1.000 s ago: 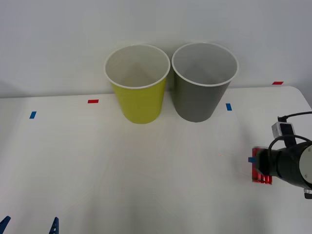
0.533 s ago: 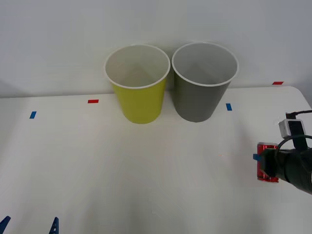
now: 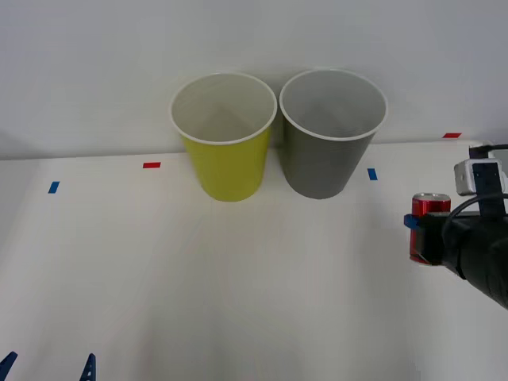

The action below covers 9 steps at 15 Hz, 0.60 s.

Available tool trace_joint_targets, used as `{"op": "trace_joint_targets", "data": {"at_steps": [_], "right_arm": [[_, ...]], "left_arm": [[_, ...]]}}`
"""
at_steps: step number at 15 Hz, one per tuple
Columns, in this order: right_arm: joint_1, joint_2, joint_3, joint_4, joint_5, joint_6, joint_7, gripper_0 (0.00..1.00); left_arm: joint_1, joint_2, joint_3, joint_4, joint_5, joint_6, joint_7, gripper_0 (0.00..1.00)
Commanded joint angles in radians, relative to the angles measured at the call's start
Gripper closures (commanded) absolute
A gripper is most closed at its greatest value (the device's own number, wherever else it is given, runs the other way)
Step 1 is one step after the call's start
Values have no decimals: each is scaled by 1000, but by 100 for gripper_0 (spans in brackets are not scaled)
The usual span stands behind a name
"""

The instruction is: Put cans in the gray bin and PET bottles in the light green bin.

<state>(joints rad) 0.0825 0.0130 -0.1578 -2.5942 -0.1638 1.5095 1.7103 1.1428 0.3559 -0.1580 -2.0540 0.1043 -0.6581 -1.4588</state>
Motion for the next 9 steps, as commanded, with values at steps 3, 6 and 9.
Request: {"op": "trace_joint_targets", "data": {"at_steps": [3, 6, 9], "right_arm": [[-81, -7, 27, -24, 1, -38, -35, 95], [-132, -53, 35, -24, -8, -40, -55, 95], [-199, -82, 64, -24, -5, -40, -81, 95]], "left_arm": [[0, 0, 0, 0, 0, 0, 0, 0], [0, 0, 0, 0, 0, 0, 0, 0], [0, 0, 0, 0, 0, 0, 0, 0]]}}
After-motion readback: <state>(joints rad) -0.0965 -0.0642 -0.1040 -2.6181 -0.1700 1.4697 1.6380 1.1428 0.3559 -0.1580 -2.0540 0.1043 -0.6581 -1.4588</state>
